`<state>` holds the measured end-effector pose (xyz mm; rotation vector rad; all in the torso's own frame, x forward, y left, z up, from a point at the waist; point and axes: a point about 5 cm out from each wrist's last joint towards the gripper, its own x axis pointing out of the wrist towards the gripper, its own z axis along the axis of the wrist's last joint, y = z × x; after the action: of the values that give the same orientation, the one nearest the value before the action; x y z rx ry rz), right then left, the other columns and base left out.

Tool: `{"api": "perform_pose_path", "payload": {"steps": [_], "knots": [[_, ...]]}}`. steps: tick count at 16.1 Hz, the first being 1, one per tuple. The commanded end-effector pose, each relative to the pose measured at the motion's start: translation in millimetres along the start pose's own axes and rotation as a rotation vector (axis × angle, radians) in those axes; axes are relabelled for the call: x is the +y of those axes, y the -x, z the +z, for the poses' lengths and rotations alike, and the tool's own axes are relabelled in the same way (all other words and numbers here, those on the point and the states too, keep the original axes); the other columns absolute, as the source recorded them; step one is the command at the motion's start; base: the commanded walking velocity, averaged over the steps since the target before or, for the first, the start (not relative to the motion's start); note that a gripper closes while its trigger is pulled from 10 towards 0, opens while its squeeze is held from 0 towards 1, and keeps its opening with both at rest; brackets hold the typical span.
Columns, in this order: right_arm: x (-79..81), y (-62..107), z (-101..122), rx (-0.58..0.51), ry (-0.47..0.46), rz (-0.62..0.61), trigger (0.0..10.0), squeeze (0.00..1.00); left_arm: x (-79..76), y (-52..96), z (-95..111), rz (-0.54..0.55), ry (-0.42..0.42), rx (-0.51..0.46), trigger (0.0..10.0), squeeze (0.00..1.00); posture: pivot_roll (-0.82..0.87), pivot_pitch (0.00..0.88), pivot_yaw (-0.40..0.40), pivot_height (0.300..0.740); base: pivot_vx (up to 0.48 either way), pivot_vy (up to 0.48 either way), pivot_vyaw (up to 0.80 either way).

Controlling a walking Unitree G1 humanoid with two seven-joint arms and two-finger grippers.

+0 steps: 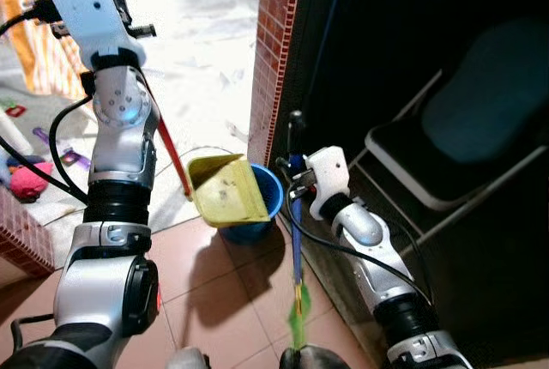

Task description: Sweep floor

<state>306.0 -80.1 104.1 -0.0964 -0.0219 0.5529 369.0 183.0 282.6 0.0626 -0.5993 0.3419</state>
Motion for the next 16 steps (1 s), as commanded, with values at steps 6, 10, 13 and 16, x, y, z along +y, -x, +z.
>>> {"api": "perform_pose_path", "payload": {"steps": [6,10,13,16], "knots": [[-5.0,2.3,9.4,-0.03,0.019,-0.004,10.0,0.0,-12.2,-7.0,23.2,-0.014,0.002,-0.135,10.0,0.0,-0.07,0.0,-0.055,0.74,0.204,0.0,0.0],[-4.2,2.3,8.9,-0.026,0.018,0.003,10.0,0.0,-11.7,-6.9,22.3,-0.012,-0.008,-0.139,10.0,0.0,-0.07,0.0,-0.057,0.74,0.298,0.0,0.0],[-3.9,2.1,8.7,-0.023,0.017,0.005,10.0,0.0,-11.4,-6.9,21.9,-0.01,-0.011,-0.139,10.0,0.0,-0.07,0.0,-0.059,0.74,0.281,0.0,0.0],[-3.7,1.8,8.7,-0.023,0.018,0.007,10.0,0.0,-11.6,-7.2,21.3,-0.01,-0.011,-0.138,10.0,0.0,-0.07,0.0,-0.058,0.74,0.275,0.0,0.0]]}}
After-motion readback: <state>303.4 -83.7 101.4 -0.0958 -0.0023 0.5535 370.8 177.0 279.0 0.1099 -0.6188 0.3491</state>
